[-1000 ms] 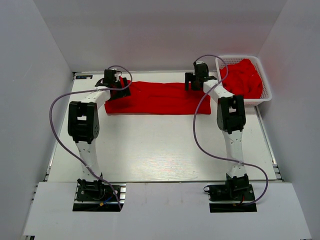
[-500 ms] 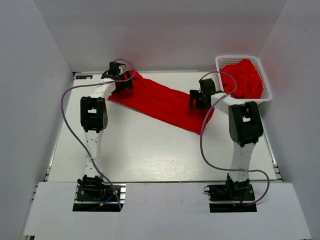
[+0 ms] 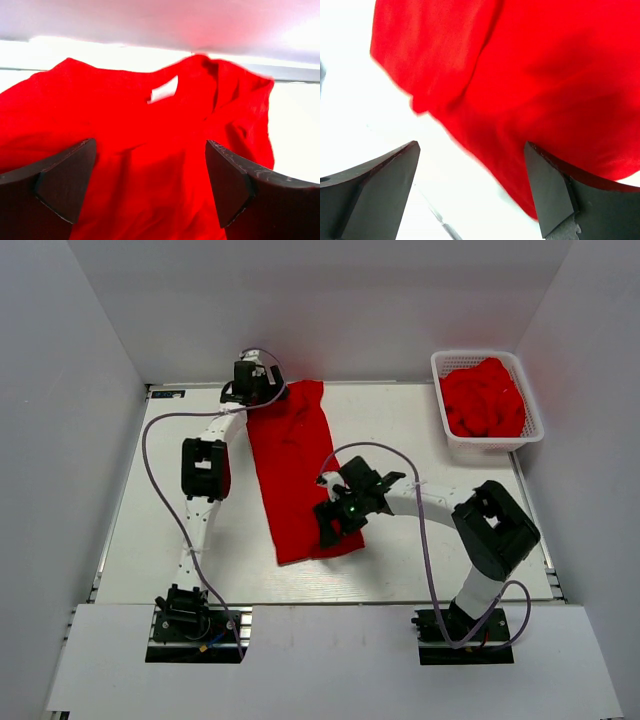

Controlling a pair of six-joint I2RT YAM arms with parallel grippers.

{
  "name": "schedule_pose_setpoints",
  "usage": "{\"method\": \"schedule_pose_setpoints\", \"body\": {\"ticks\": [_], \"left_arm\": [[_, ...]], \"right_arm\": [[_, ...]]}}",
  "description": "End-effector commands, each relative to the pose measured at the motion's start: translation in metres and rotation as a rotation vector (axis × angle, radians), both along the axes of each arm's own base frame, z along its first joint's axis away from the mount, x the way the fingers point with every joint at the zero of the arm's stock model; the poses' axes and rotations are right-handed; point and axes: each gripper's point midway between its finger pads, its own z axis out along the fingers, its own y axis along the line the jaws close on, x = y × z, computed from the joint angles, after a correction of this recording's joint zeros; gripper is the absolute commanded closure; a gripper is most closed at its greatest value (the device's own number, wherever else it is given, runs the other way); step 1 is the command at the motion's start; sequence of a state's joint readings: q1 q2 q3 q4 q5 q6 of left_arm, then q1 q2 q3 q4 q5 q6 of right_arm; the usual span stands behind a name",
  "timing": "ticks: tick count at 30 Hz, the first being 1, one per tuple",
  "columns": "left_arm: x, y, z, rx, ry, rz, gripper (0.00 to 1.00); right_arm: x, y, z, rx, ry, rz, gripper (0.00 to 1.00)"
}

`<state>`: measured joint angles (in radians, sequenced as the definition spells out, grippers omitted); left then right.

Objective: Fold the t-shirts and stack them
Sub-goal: Rotate the tshirt 80 degrees

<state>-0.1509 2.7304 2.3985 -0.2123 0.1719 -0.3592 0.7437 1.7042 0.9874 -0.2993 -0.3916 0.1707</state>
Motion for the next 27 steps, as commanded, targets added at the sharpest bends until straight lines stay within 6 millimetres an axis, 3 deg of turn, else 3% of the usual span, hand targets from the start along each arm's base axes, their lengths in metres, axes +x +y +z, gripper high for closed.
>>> {"method": "schedule_pose_setpoints", "body": {"ticks": [1, 2, 4, 5, 7, 8, 9, 10, 12, 13, 14, 17, 18, 19, 20, 21, 23, 24, 25, 26, 27], "left_arm": [[-0.007, -0.044, -0.019, -0.097, 0.019, -0.068, 0.0], [-0.007, -0.045, -0.026, -0.106, 0.025, -0.062, 0.0], [-0.006, -0.058, -0.017, -0.152, 0.005, -0.086, 0.0], [-0.007, -0.058, -0.024, -0.151, 0.014, -0.085, 0.0], [-0.005, -0.06, -0.011, -0.168, -0.013, -0.093, 0.0], [-0.008, -0.059, -0.013, -0.159, -0.01, -0.097, 0.0], [-0.006, -0.06, 0.011, -0.165, -0.046, -0.1, 0.0], [-0.005, -0.057, 0.02, -0.15, -0.064, -0.095, 0.0], [-0.001, -0.051, 0.048, -0.122, -0.118, -0.076, 0.0], [0.002, -0.047, 0.078, -0.104, -0.166, -0.061, 0.0], [0.003, -0.045, 0.099, -0.104, -0.195, -0.05, 0.0], [-0.004, -0.034, 0.165, -0.087, -0.262, -0.009, 0.0], [-0.007, -0.03, 0.184, -0.069, -0.289, -0.001, 0.0], [-0.011, -0.017, 0.189, -0.046, -0.274, 0.024, 0.0], [-0.022, -0.011, 0.224, -0.038, -0.308, 0.039, 0.0], [-0.028, 0.001, 0.234, -0.017, -0.303, 0.061, 0.0], [-0.05, 0.015, 0.227, 0.041, -0.223, 0.099, 0.0], [-0.069, 0.022, 0.258, 0.053, -0.247, 0.108, 0.0], [-0.084, 0.029, 0.233, 0.083, -0.17, 0.129, 0.0], [-0.098, 0.032, 0.23, 0.102, -0.146, 0.122, 0.0], [-0.112, 0.035, 0.226, 0.107, -0.125, 0.12, 0.0]], "right_arm": [[-0.042, 0.035, 0.036, 0.18, 0.045, 0.274, 0.1], [-0.044, 0.039, 0.042, 0.195, 0.036, 0.304, 0.1], [-0.053, 0.043, 0.05, 0.212, 0.006, 0.385, 0.1], [-0.048, 0.046, 0.055, 0.199, -0.034, 0.376, 0.1], [-0.04, 0.043, 0.057, 0.163, -0.051, 0.331, 0.1], [-0.018, 0.04, 0.056, 0.1, -0.127, 0.27, 0.1], [-0.011, 0.039, 0.062, 0.08, -0.136, 0.229, 0.1], [-0.005, 0.038, 0.065, 0.06, -0.156, 0.207, 0.1], [0.031, 0.037, 0.08, -0.008, -0.263, 0.097, 0.1], [0.056, 0.035, 0.098, -0.024, -0.328, 0.02, 0.1], [0.061, 0.032, 0.093, -0.045, -0.328, -0.003, 0.1], [0.102, 0.027, 0.109, -0.056, -0.419, -0.111, 0.1], [0.121, 0.028, 0.123, -0.039, -0.467, -0.135, 0.1], [0.131, 0.031, 0.127, -0.027, -0.489, -0.15, 0.1], [0.141, 0.029, 0.129, -0.031, -0.517, -0.155, 0.1], [0.165, 0.022, 0.142, -0.045, -0.589, -0.191, 0.1], [0.189, 0.023, 0.142, -0.069, -0.648, -0.187, 0.1], [0.209, 0.022, 0.147, -0.071, -0.68, -0.198, 0.1], [0.224, 0.027, 0.147, -0.065, -0.701, -0.198, 0.1], [0.237, 0.028, 0.158, -0.051, -0.733, -0.198, 0.11], [0.249, 0.031, 0.144, -0.067, -0.733, -0.185, 0.11]]}}
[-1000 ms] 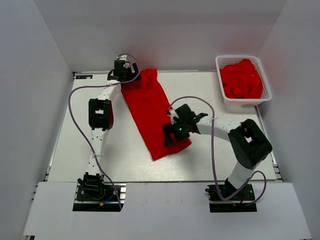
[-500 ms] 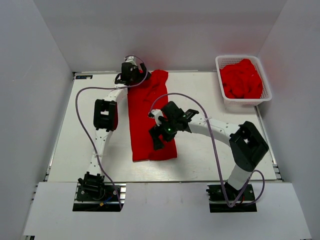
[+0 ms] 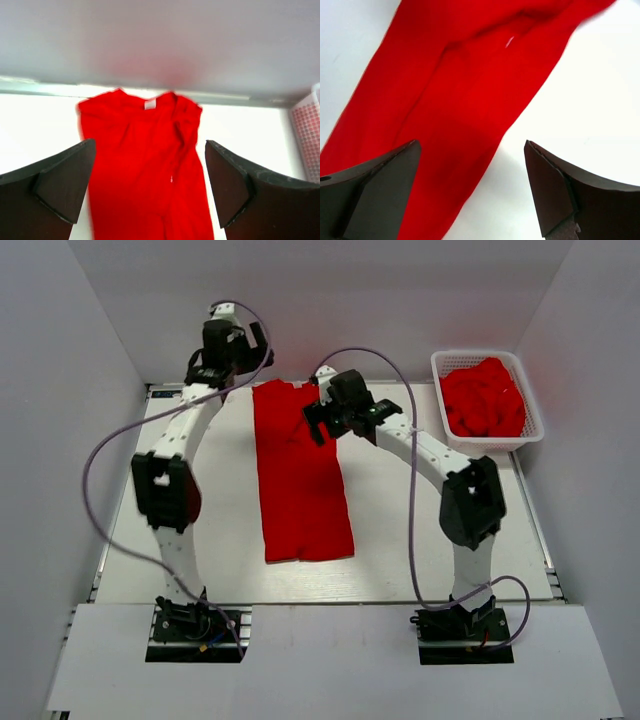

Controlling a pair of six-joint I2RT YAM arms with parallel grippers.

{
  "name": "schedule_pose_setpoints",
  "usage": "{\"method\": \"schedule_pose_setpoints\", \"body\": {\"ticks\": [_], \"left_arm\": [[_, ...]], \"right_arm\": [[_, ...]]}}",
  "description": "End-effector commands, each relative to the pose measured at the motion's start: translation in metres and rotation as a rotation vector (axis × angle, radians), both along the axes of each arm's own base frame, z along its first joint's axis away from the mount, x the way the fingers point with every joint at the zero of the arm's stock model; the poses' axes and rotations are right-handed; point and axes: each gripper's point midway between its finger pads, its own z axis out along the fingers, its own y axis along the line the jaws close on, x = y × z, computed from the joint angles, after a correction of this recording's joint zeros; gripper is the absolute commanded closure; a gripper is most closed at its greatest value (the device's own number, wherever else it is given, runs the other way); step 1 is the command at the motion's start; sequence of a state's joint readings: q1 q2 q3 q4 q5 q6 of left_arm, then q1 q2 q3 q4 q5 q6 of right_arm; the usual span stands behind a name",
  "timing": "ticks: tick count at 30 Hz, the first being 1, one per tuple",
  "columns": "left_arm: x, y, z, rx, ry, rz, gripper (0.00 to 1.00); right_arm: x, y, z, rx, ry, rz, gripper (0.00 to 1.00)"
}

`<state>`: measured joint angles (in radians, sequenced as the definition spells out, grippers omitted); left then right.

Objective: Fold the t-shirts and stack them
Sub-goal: Rotate the tshirt 80 degrees

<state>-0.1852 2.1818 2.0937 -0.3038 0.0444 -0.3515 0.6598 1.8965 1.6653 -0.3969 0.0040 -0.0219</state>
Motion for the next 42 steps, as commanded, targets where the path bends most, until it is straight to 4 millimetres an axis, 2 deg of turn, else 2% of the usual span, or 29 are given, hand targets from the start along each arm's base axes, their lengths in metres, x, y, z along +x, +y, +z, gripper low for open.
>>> {"method": "schedule_pose_setpoints", "body": {"ticks": [1, 2, 3, 4, 5, 6, 7, 8, 9, 12, 15, 17, 19, 20, 23, 24, 27, 32, 34, 42], "left_arm": [[-0.075, 0.025, 0.012, 0.079, 0.085, 0.037, 0.0], [-0.087, 0.027, 0.011, 0.077, 0.076, 0.037, 0.0], [-0.111, 0.026, -0.027, 0.082, 0.159, 0.032, 0.0], [-0.125, 0.026, -0.031, 0.062, 0.17, 0.03, 0.0], [-0.14, 0.026, -0.011, 0.02, 0.118, 0.03, 0.0], [-0.163, 0.024, -0.048, -0.007, 0.196, 0.019, 0.0], [-0.173, 0.019, -0.052, -0.041, 0.194, -0.005, 0.0], [-0.188, 0.014, -0.057, -0.061, 0.184, -0.045, 0.0], [-0.195, 0.014, -0.06, -0.065, 0.191, -0.054, 0.0], [-0.212, 0.018, -0.075, -0.038, 0.278, -0.051, 0.0], [-0.215, 0.03, -0.077, 0.008, 0.313, -0.006, 0.0], [-0.216, 0.03, -0.075, 0.009, 0.317, -0.005, 0.0], [-0.217, 0.032, -0.079, 0.016, 0.325, 0.006, 0.0], [-0.215, 0.032, -0.073, 0.012, 0.304, 0.005, 0.0], [-0.214, 0.034, -0.077, 0.026, 0.31, 0.009, 0.0], [-0.216, 0.036, -0.079, 0.032, 0.319, 0.017, 0.0], [-0.213, 0.037, -0.075, 0.036, 0.309, 0.028, 0.0], [-0.213, 0.039, -0.086, 0.057, 0.345, 0.032, 0.0], [-0.21, 0.043, -0.082, 0.067, 0.333, 0.053, 0.0], [-0.211, 0.045, -0.086, 0.074, 0.341, 0.063, 0.0]], "right_arm": [[0.065, 0.008, 0.018, -0.007, -0.16, 0.007, 0.11], [0.075, 0.011, 0.004, -0.029, -0.155, 0.018, 0.11], [0.086, 0.02, 0.0, -0.013, -0.161, 0.056, 0.11], [0.1, 0.024, -0.001, -0.014, -0.187, 0.07, 0.11], [0.106, 0.026, -0.003, -0.013, -0.195, 0.083, 0.1], [0.115, 0.03, 0.002, 0.002, -0.233, 0.095, 0.1], [0.123, 0.035, -0.008, 0.008, -0.241, 0.123, 0.1], [0.133, 0.04, -0.002, 0.034, -0.293, 0.128, 0.1], [0.138, 0.039, -0.003, 0.037, -0.305, 0.126, 0.1], [0.153, 0.042, -0.026, 0.037, -0.331, 0.157, 0.1], [0.168, 0.042, -0.04, 0.026, -0.378, 0.164, 0.1], [0.174, 0.043, -0.051, 0.024, -0.377, 0.167, 0.15], [0.179, 0.047, -0.05, 0.033, -0.403, 0.165, 0.16], [0.181, 0.047, -0.052, 0.039, -0.413, 0.165, 0.16], [0.183, 0.049, -0.061, 0.033, -0.415, 0.167, 0.16], [0.186, 0.049, -0.058, 0.039, -0.43, 0.159, 0.16], [0.191, 0.049, -0.065, 0.045, -0.439, 0.148, 0.17], [0.193, 0.051, -0.074, 0.045, -0.44, 0.149, 0.19], [0.195, 0.051, -0.08, 0.038, -0.442, 0.14, 0.2], [0.201, 0.052, -0.08, 0.05, -0.464, 0.132, 0.29]]}}
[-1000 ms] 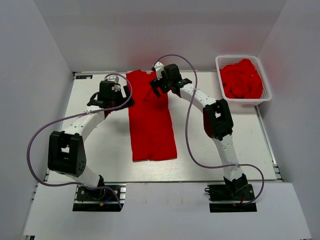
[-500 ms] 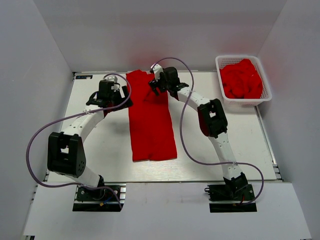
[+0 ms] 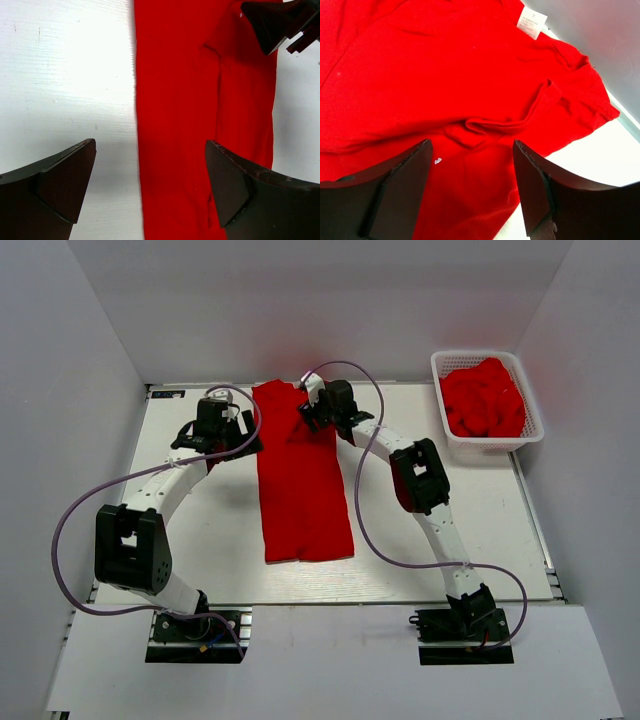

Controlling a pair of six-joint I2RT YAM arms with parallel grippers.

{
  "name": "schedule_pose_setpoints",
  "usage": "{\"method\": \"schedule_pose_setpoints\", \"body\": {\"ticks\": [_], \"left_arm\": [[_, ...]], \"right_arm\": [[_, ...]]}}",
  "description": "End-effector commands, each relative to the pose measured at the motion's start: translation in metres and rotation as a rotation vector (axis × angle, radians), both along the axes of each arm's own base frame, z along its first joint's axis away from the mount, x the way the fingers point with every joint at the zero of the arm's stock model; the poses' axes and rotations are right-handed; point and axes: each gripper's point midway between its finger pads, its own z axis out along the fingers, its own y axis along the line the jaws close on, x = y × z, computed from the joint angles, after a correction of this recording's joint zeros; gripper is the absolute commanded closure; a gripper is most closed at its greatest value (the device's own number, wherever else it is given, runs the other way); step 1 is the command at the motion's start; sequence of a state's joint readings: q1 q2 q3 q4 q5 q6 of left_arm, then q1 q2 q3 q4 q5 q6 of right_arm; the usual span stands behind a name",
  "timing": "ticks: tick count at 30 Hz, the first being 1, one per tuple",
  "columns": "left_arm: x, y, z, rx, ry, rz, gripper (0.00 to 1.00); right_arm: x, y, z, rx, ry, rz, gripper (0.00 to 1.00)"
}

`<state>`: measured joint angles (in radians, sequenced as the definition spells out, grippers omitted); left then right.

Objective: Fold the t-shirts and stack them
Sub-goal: Rotate the tshirt 80 degrees

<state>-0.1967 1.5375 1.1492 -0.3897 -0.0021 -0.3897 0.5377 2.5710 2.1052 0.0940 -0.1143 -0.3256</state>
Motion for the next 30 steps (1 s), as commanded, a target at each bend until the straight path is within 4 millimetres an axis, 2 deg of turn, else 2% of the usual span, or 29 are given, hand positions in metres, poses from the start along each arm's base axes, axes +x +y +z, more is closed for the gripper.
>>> {"method": "schedule_pose_setpoints", "body": {"ticks": [1, 6, 13, 18, 21, 22, 25, 27, 28, 30], "left_arm": [[0.006, 0.003, 0.016, 0.013, -0.04, 0.011, 0.0], [0.005, 0.005, 0.007, 0.025, -0.015, 0.018, 0.0], [0.006, 0.008, 0.011, 0.037, -0.026, 0.033, 0.0], [0.006, 0.008, 0.011, 0.037, -0.026, 0.033, 0.0], [0.006, 0.009, 0.011, 0.043, -0.027, 0.027, 0.0], [0.006, 0.01, 0.011, 0.049, -0.028, 0.034, 0.0], [0.004, 0.01, 0.009, 0.051, -0.019, 0.034, 0.0], [0.004, 0.01, 0.009, 0.051, -0.019, 0.034, 0.0], [0.005, 0.012, 0.009, 0.057, -0.02, 0.041, 0.0], [0.004, 0.012, 0.013, 0.055, -0.029, 0.041, 0.0]], "right_arm": [[0.017, 0.007, 0.032, 0.054, -0.105, 0.001, 0.29], [0.017, 0.009, 0.024, 0.058, -0.093, 0.004, 0.34], [0.02, 0.012, 0.015, 0.07, -0.091, -0.009, 0.39], [0.026, 0.013, 0.021, 0.096, -0.114, -0.024, 0.44], [0.029, 0.013, 0.022, 0.103, -0.123, -0.035, 0.51], [0.029, 0.012, 0.021, 0.103, -0.121, -0.037, 0.58], [0.03, 0.013, 0.022, 0.107, -0.124, -0.04, 0.68], [0.03, 0.013, 0.022, 0.11, -0.121, -0.043, 0.72], [0.03, 0.012, 0.022, 0.107, -0.122, -0.04, 0.81], [0.03, 0.012, 0.022, 0.106, -0.123, -0.041, 0.91]]}}
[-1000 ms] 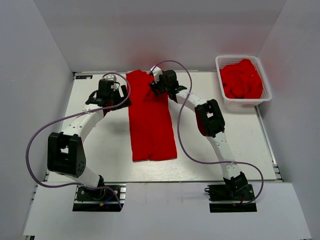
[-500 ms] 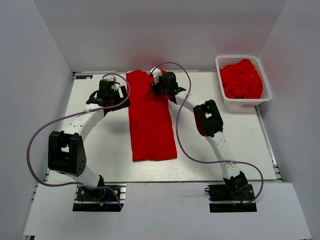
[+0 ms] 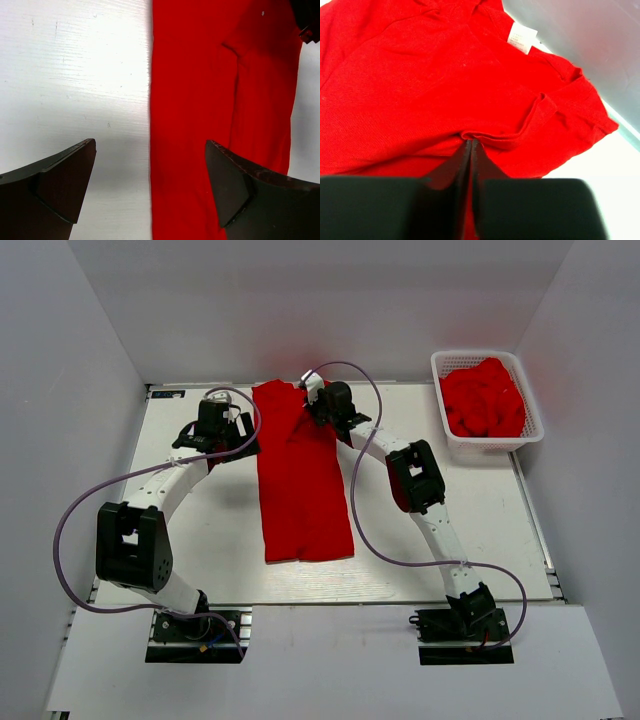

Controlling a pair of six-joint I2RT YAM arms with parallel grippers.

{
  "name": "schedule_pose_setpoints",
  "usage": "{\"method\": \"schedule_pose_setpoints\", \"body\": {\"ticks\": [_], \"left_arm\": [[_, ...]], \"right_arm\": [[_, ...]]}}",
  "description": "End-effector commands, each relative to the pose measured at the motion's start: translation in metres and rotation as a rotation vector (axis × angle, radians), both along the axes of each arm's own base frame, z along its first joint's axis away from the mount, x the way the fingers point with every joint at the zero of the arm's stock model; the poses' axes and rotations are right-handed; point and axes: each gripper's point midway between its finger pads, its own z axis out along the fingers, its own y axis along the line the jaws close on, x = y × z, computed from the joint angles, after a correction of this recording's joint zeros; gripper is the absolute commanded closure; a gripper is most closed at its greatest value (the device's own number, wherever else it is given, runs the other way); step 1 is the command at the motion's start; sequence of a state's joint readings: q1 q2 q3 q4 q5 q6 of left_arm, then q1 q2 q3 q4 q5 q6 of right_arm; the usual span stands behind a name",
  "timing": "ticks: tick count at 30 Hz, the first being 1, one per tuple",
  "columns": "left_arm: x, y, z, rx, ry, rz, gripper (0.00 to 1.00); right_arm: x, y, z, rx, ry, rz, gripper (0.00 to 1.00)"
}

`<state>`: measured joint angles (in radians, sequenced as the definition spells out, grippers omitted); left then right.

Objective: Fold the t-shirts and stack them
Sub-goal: Rotate the tshirt 80 degrees

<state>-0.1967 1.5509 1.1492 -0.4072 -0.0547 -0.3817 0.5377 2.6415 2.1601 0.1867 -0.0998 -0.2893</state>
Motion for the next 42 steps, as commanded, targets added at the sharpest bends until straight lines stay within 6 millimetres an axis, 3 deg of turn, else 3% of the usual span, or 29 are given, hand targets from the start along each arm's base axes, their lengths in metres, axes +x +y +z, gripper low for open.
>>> {"method": "schedule_pose_setpoints", "body": {"ticks": [1, 6, 11, 12, 22, 26, 33, 39, 40, 41, 42], "left_arm": [[0.006, 0.004, 0.021, 0.015, -0.053, 0.013, 0.0], [0.005, 0.004, 0.025, 0.014, -0.062, 0.014, 0.0], [0.005, 0.004, 0.025, 0.014, -0.062, 0.014, 0.0], [0.003, 0.004, 0.023, 0.015, -0.053, 0.014, 0.0], [0.003, 0.004, 0.023, 0.015, -0.053, 0.014, 0.0], [0.003, 0.004, 0.023, 0.015, -0.053, 0.014, 0.0], [0.004, 0.004, 0.02, 0.017, -0.044, 0.013, 0.0], [0.004, 0.004, 0.016, 0.019, -0.035, 0.013, 0.0], [0.004, 0.004, 0.016, 0.019, -0.035, 0.013, 0.0], [0.004, 0.004, 0.016, 0.019, -0.035, 0.013, 0.0], [0.004, 0.004, 0.016, 0.019, -0.035, 0.013, 0.0]], "right_arm": [[0.014, 0.003, 0.025, 0.043, -0.076, -0.016, 0.98], [0.012, 0.001, 0.027, 0.04, -0.063, -0.017, 1.0], [0.004, -0.003, 0.045, 0.058, -0.052, -0.036, 1.0], [0.001, -0.003, 0.061, 0.069, -0.063, -0.029, 1.0], [-0.011, -0.013, 0.077, 0.051, -0.028, -0.048, 1.0], [-0.013, -0.011, 0.081, 0.057, -0.025, -0.031, 1.0], [-0.013, -0.01, 0.061, 0.039, 0.022, -0.043, 1.0], [-0.013, -0.009, 0.045, 0.029, 0.044, -0.05, 0.68], [-0.013, -0.008, 0.041, 0.031, 0.048, -0.04, 0.56], [-0.014, -0.007, 0.041, 0.031, 0.048, -0.035, 0.51], [-0.012, -0.007, 0.037, 0.034, 0.052, -0.039, 0.49]]}}
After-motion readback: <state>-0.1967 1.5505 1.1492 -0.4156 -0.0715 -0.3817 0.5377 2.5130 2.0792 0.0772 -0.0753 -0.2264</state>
